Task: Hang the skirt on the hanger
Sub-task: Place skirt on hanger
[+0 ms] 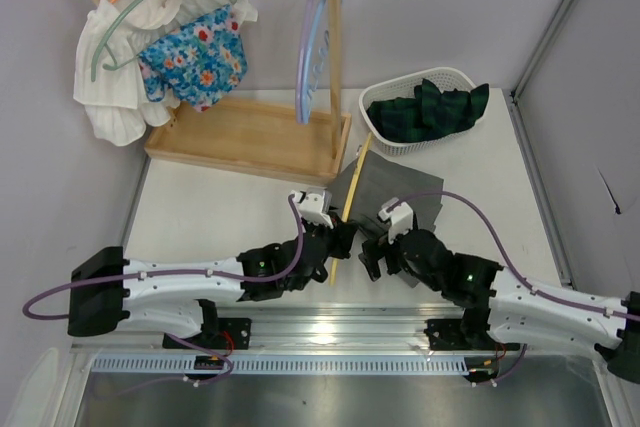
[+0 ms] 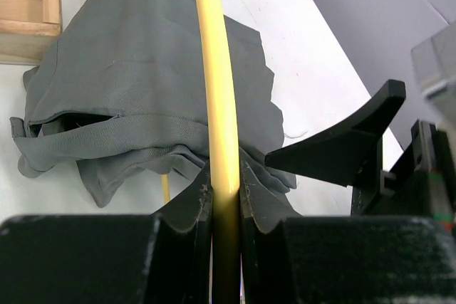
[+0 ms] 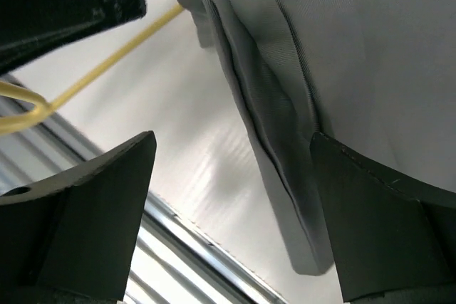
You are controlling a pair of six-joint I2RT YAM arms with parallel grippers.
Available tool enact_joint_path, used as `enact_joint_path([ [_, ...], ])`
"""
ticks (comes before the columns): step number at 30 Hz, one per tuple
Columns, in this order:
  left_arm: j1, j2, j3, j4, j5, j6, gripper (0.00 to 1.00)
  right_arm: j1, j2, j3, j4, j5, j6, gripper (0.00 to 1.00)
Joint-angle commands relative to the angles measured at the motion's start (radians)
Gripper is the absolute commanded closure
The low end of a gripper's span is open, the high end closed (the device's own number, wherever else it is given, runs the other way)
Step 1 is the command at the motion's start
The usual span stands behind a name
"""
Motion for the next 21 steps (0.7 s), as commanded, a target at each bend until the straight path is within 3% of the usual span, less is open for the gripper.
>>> enact_joint_path([
  [1,0.010,-0.044,0.029,0.069,-0.017,-0.001,1.00,0.083,0.057,0.066,0.017,0.294,-0.084,0.05],
  [13,0.013,-0.065,0.017,0.075,0.001,-0.014,1.00,0.125,0.163,0.020,0.159,0.396,-0.184,0.03],
  [21,0.014,-0.074,0.017,0.073,0.014,-0.021,1.00,0.027,0.237,-0.012,0.319,0.224,-0.182,0.04],
])
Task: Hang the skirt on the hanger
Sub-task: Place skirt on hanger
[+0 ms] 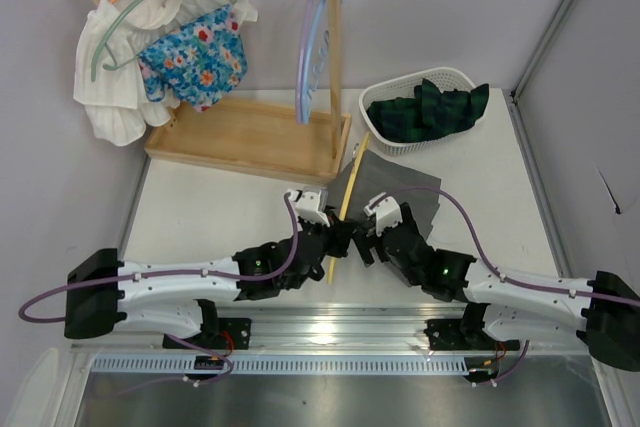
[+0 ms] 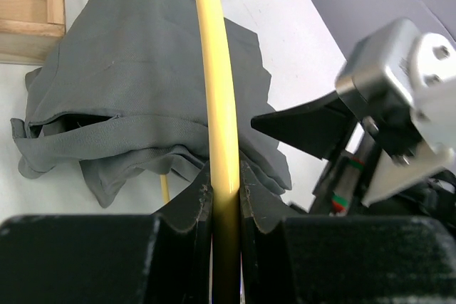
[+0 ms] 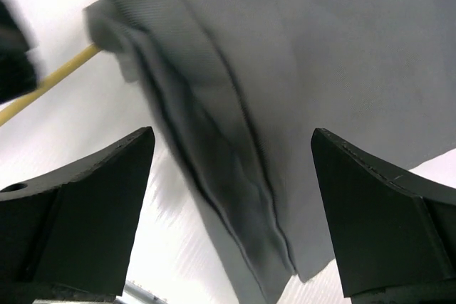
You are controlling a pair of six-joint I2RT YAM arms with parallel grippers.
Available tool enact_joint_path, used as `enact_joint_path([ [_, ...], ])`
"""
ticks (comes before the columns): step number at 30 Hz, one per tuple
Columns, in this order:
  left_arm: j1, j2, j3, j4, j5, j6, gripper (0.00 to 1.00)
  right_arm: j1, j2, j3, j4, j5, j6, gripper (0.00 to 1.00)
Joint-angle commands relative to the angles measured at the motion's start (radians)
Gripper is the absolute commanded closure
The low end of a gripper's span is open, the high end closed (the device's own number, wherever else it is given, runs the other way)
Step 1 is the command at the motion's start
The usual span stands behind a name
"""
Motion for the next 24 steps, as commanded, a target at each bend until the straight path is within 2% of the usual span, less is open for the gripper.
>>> enact_joint_path([
  [1,0.004,-0.053,0.021,0.095,0.001,-0.013,1.00,-0.037,0.012,-0.019,0.124,-0.049,-0.010,0.04],
  [4,0.004,-0.063,0.019,0.093,0.003,-0.016,1.00,-0.066,0.021,-0.024,0.142,-0.052,-0.012,0.10],
  [5,0.004,-0.064,0.019,0.095,0.001,-0.020,1.00,-0.071,0.025,-0.022,0.147,-0.054,-0.010,0.23],
  [8,0.005,-0.072,0.018,0.096,0.003,-0.039,1.00,-0.074,0.038,-0.037,0.181,-0.088,-0.015,0.46],
  [10,0.005,-0.075,0.016,0.103,0.015,-0.048,1.00,-0.069,0.039,-0.051,0.222,-0.109,-0.015,0.53],
  [12,0.005,-0.076,0.018,0.096,0.024,-0.062,1.00,-0.067,0.035,-0.067,0.250,-0.111,-0.021,0.64],
  [13,0.005,-0.073,0.019,0.092,0.024,-0.072,1.00,-0.067,0.030,-0.067,0.253,-0.109,-0.023,0.77],
  [15,0.005,-0.069,0.019,0.084,0.021,-0.079,1.00,-0.066,0.001,-0.071,0.260,-0.103,-0.029,0.88],
  [16,0.008,-0.069,0.018,0.081,0.023,-0.085,1.00,-0.064,-0.016,-0.076,0.268,-0.100,-0.038,0.97],
  [18,0.010,-0.058,0.016,0.070,0.027,-0.097,1.00,-0.064,-0.057,-0.086,0.291,-0.088,-0.049,1.00],
  [24,0.013,-0.029,0.011,0.076,0.055,-0.125,1.00,-0.069,-0.218,-0.059,0.281,-0.127,-0.137,1.00],
])
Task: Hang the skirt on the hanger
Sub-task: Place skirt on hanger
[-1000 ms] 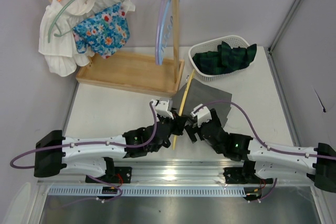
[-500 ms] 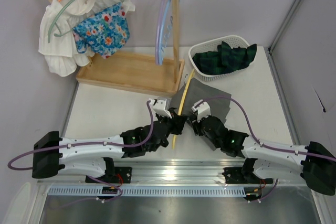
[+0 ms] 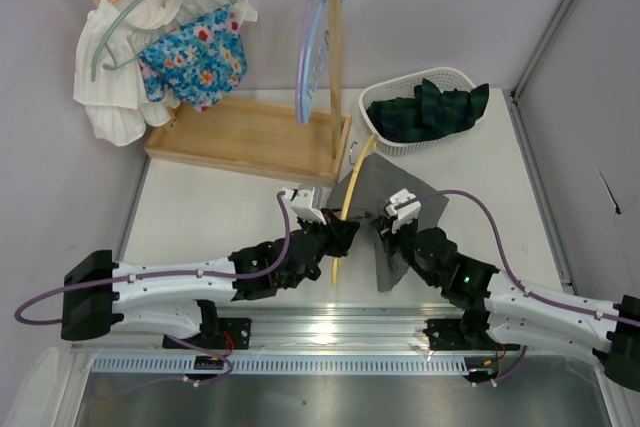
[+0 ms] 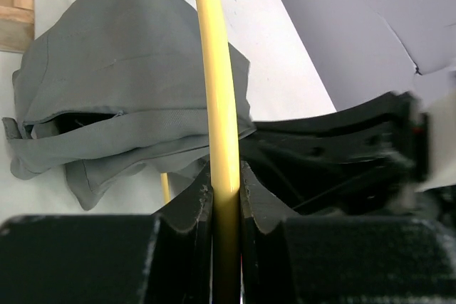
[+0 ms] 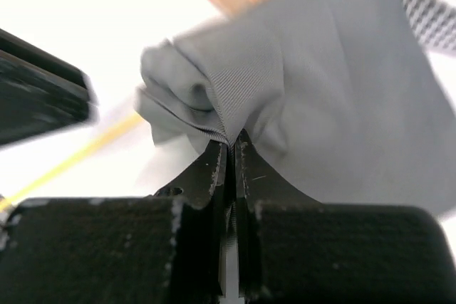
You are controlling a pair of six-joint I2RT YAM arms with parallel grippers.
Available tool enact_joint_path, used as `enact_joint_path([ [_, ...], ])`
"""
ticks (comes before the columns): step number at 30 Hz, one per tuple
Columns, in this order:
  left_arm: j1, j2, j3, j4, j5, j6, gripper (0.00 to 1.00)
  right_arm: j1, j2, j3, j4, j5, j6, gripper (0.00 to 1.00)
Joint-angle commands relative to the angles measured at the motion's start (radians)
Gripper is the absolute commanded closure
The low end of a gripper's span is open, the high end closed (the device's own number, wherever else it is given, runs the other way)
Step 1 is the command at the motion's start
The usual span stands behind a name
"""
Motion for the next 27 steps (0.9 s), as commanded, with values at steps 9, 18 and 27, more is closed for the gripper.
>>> enact_joint_path([
  [9,0.006,0.053,0.031,0.101,0.075,-0.008,1.00,0.050,-0.043,0.110,0.017,-0.079,-0.140,1.00],
  [18,0.006,0.089,0.012,0.097,0.083,-0.026,1.00,0.089,-0.101,0.199,-0.076,-0.035,-0.205,1.00],
  [27,0.006,0.023,-0.031,0.236,0.183,0.073,1.00,0.094,-0.078,0.176,-0.111,-0.084,-0.130,1.00],
])
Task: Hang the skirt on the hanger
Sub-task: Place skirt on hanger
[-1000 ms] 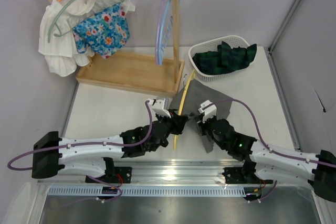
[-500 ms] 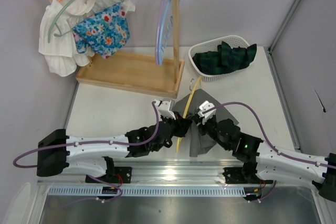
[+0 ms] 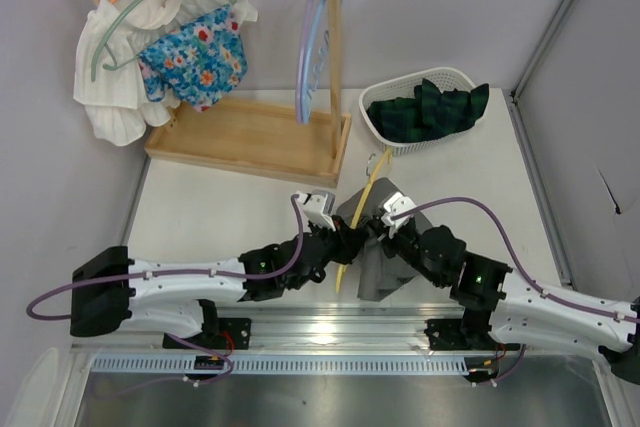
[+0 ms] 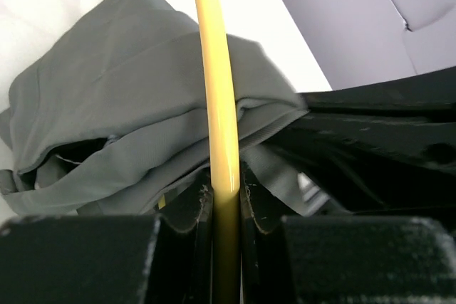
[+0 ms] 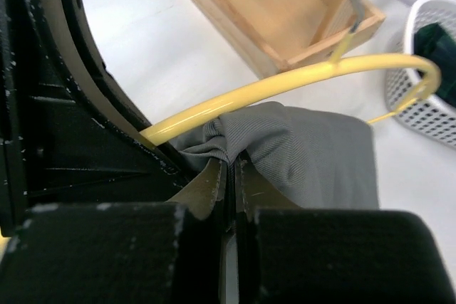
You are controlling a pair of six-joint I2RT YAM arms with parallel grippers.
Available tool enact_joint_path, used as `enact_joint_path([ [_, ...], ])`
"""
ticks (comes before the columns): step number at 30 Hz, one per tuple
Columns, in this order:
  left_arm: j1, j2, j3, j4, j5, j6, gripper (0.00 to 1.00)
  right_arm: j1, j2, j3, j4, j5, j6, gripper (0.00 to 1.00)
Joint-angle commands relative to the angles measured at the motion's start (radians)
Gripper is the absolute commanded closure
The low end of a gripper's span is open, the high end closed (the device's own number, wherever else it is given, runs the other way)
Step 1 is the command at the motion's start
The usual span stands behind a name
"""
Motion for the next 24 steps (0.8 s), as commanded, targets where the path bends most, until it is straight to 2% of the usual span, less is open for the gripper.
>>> enact_joint_path([
  [1,0.008,-0.057,-0.004,0.154,0.095,0.075,1.00,0.011,0.024,0.033,0.026,-0.050,0.055,1.00],
  [4,0.015,-0.106,-0.022,0.211,0.132,0.098,1.00,0.011,0.038,0.027,-0.006,-0.097,0.121,0.87],
  [5,0.021,-0.118,-0.027,0.231,0.140,0.098,1.00,0.009,0.037,0.032,-0.023,-0.104,0.168,0.80],
  [6,0.037,-0.135,-0.044,0.239,0.147,0.098,1.00,0.008,0.032,0.039,-0.043,-0.116,0.191,0.57],
  [9,0.055,-0.196,-0.050,0.243,0.160,0.118,1.00,-0.012,-0.002,0.085,-0.187,-0.112,0.312,0.18],
  [12,0.066,-0.241,-0.044,0.221,0.156,0.142,1.00,-0.063,-0.057,0.162,-0.331,-0.101,0.425,0.01],
  [15,0.086,-0.269,-0.038,0.205,0.182,0.147,1.00,-0.151,-0.104,0.274,-0.463,-0.093,0.504,0.01],
  [19,0.101,-0.292,-0.030,0.199,0.233,0.199,1.00,-0.291,-0.086,0.410,-0.618,-0.072,0.599,0.01],
  [21,0.122,-0.310,-0.009,0.182,0.274,0.249,1.00,-0.351,-0.063,0.452,-0.655,-0.066,0.618,0.01],
  [24,0.159,-0.356,0.042,0.103,0.376,0.326,1.00,-0.478,-0.009,0.509,-0.670,-0.137,0.622,0.01],
])
